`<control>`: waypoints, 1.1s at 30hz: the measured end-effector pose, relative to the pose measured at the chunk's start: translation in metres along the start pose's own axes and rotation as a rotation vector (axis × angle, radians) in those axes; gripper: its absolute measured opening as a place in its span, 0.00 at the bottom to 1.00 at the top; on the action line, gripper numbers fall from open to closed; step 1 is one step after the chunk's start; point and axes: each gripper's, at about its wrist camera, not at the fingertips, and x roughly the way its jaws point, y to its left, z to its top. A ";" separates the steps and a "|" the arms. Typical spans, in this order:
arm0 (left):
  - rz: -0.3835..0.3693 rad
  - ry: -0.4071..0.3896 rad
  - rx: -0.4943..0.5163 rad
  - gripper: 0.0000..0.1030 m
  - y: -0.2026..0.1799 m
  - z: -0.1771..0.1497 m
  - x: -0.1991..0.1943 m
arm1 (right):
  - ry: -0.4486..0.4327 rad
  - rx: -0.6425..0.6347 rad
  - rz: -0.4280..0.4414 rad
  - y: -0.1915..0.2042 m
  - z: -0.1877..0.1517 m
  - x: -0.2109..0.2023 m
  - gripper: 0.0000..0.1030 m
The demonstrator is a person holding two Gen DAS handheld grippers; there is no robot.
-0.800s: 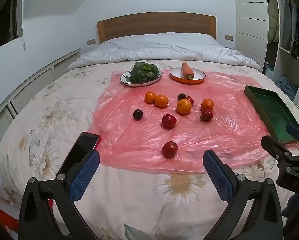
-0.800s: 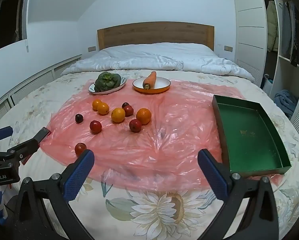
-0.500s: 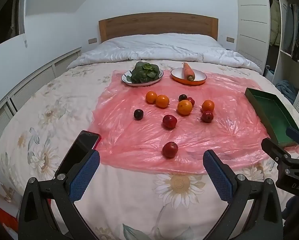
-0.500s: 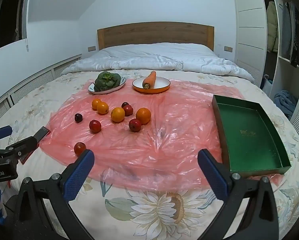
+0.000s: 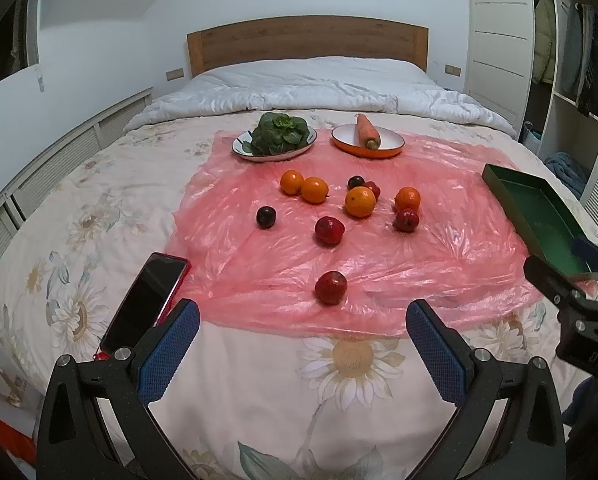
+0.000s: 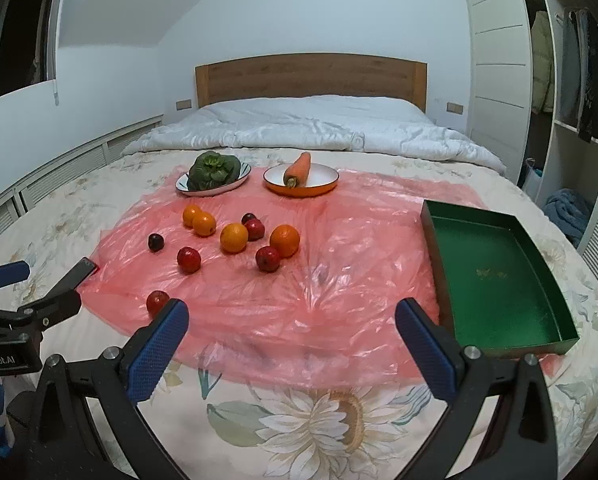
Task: Organize fruits
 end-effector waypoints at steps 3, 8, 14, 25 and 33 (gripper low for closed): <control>-0.001 0.004 0.010 0.99 -0.001 -0.001 0.001 | 0.002 0.004 0.001 -0.002 0.001 0.000 1.00; -0.007 0.010 0.016 0.99 -0.003 -0.001 0.004 | 0.016 -0.003 0.008 -0.001 0.000 0.005 1.00; -0.011 0.018 0.011 0.99 -0.002 -0.001 0.009 | -0.004 -0.004 0.028 0.001 -0.002 0.006 1.00; -0.011 0.022 0.022 0.99 -0.003 -0.001 0.018 | -0.026 0.017 0.006 -0.007 -0.007 0.011 1.00; -0.032 0.049 0.020 0.99 -0.004 0.000 0.026 | 0.000 0.052 0.004 -0.016 -0.009 0.016 1.00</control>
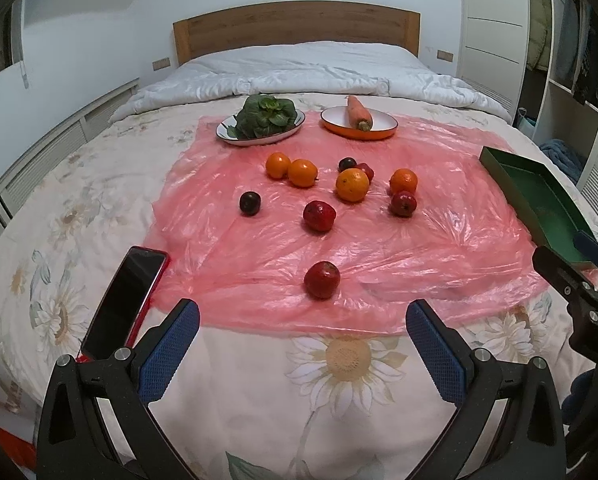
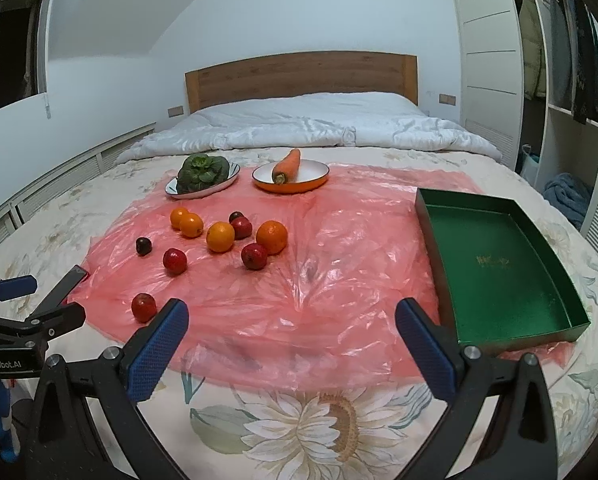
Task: Organize fruits
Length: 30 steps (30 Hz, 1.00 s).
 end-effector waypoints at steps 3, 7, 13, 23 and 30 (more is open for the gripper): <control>-0.001 -0.005 0.007 0.99 -0.001 0.000 0.000 | 0.003 -0.014 -0.006 0.002 0.001 0.001 1.00; -0.006 0.001 0.014 0.99 -0.002 0.000 0.003 | 0.007 -0.036 -0.015 0.006 0.004 0.002 1.00; -0.008 0.026 0.018 0.99 -0.003 0.001 0.011 | 0.022 -0.043 -0.028 0.007 0.003 0.006 1.00; -0.041 0.074 -0.012 0.99 0.016 0.003 0.023 | 0.036 -0.043 0.016 0.010 0.009 0.011 1.00; -0.062 0.112 -0.058 0.98 0.032 0.005 0.041 | 0.066 -0.044 0.045 0.013 0.009 0.025 1.00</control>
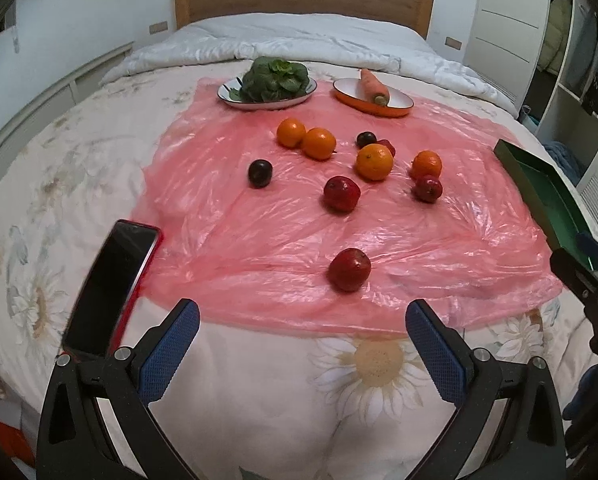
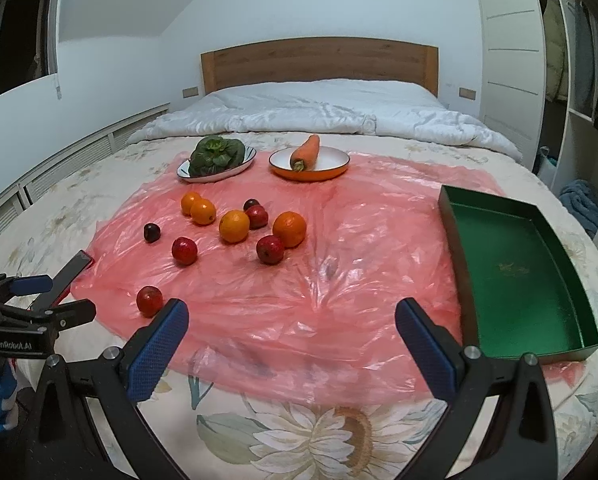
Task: Organize fruits
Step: 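Grasp the red apple with the left tool while the right tool grasps another red apple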
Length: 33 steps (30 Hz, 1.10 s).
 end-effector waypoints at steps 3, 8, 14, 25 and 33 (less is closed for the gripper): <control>-0.020 0.006 0.009 0.90 -0.006 0.004 0.007 | 0.009 0.015 0.019 -0.001 0.001 0.006 1.00; -0.066 0.038 0.010 0.68 -0.013 0.012 0.026 | 0.022 0.039 0.075 -0.002 0.008 0.020 1.00; -0.067 0.043 0.014 0.64 -0.015 0.018 0.039 | 0.042 0.081 0.162 0.000 0.022 0.046 1.00; -0.104 0.076 0.020 0.47 -0.015 0.021 0.062 | 0.131 0.177 0.215 0.002 0.043 0.120 1.00; -0.117 0.096 0.033 0.39 -0.019 0.020 0.074 | 0.220 0.215 0.178 -0.005 0.048 0.161 1.00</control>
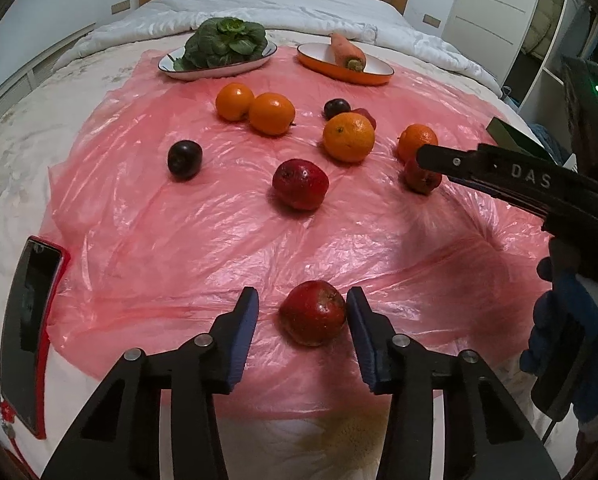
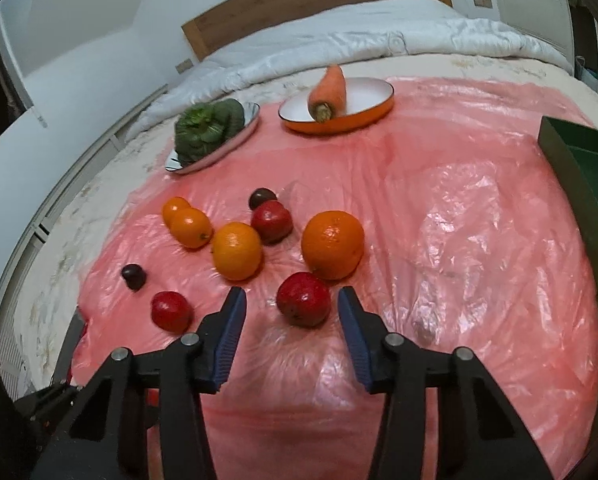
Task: Organize fruits
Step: 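Grasp the red apple with the left tool while the right tool grasps another red apple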
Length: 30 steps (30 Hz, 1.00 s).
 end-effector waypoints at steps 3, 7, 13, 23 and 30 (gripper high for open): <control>0.001 0.002 0.003 0.38 0.000 -0.001 0.003 | 0.024 -0.006 -0.012 0.002 0.002 0.009 1.00; 0.015 -0.003 0.018 0.36 -0.002 -0.003 0.004 | 0.040 -0.016 -0.022 0.003 0.000 0.018 1.00; 0.015 -0.008 0.035 0.28 -0.005 -0.005 0.004 | 0.053 -0.003 -0.020 -0.005 -0.003 0.026 1.00; -0.051 -0.009 -0.037 0.27 0.007 -0.004 -0.009 | 0.026 0.034 0.042 -0.010 -0.004 0.008 1.00; -0.058 -0.023 -0.041 0.27 0.006 -0.003 -0.026 | 0.007 -0.016 0.087 0.005 -0.013 -0.025 1.00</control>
